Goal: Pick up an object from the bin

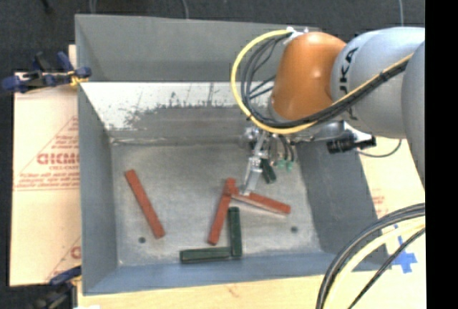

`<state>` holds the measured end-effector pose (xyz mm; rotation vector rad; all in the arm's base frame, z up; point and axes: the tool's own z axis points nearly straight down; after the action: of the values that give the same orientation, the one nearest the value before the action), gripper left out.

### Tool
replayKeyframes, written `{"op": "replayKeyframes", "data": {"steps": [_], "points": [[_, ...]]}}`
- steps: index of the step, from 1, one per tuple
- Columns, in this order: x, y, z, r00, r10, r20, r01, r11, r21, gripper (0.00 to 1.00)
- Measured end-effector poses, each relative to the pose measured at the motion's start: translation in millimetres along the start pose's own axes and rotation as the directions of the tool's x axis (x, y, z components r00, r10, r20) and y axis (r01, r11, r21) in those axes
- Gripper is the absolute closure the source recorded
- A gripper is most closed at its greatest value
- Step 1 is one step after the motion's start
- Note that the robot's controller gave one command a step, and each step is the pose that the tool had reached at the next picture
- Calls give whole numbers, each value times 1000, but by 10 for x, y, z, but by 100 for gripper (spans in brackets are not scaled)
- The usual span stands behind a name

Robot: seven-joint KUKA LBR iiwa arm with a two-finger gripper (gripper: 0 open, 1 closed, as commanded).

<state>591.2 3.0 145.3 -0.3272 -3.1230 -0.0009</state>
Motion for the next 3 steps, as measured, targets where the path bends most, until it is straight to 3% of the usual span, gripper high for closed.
{"op": "replayKeyframes", "data": {"steps": [1, 2, 3], "points": [[275, 106, 40, 972, -234, 6, 234, 972, 2, 0], [279, 13, 339, 942, -335, 5, 335, 942, 0, 0], [701, 291, 576, 880, -475, 14, 475, 880, 7, 100]]}}
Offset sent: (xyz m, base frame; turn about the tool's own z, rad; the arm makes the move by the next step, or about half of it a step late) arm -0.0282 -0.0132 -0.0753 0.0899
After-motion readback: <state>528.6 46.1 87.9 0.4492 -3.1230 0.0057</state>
